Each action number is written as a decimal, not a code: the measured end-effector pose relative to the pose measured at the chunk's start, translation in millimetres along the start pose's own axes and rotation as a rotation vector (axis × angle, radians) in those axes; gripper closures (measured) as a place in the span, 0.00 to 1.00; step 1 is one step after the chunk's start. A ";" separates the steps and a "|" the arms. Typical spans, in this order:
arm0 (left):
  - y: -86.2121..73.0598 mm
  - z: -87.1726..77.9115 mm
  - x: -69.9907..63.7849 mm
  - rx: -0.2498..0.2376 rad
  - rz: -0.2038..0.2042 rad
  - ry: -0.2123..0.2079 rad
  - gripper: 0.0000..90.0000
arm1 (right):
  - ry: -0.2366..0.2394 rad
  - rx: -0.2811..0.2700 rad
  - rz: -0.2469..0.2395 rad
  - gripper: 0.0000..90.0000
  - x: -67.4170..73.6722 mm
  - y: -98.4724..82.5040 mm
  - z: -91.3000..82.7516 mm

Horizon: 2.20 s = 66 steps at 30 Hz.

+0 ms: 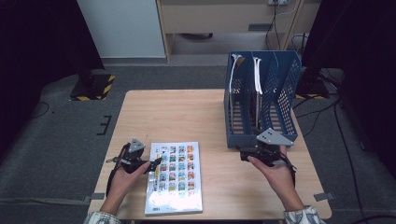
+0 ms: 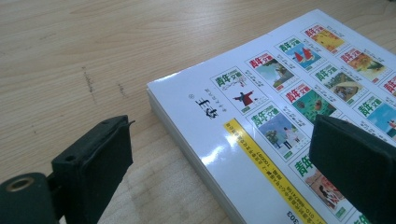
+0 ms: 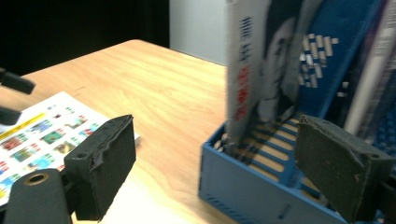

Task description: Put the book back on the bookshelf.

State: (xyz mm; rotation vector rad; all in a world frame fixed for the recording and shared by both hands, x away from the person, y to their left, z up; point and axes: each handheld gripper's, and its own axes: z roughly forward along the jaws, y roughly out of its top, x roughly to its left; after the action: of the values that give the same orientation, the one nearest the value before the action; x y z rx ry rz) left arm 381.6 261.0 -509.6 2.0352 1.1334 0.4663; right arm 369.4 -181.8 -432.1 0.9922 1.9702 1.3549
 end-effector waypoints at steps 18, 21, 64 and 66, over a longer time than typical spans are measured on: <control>0.0 4.7 -8.4 0.017 0.019 -0.016 0.08 | 0.087 0.041 -0.056 0.15 27.8 -6.1 12.0; 0.1 4.5 -8.9 0.016 0.020 -0.017 0.08 | 0.095 0.043 -0.058 0.15 29.9 -6.4 12.8; -11.7 17.7 -7.1 0.064 -0.124 -0.070 0.03 | 0.204 0.306 -0.127 0.15 74.2 -37.7 111.9; -11.8 18.0 -6.7 0.066 -0.124 -0.072 0.03 | 0.197 0.316 -0.144 0.15 75.0 -39.8 111.7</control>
State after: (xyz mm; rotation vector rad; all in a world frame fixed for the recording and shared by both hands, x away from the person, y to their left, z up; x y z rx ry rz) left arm 382.4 251.5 -530.1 2.0071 1.2369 0.2943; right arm 401.5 -69.6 -509.9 0.8584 2.4082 1.1207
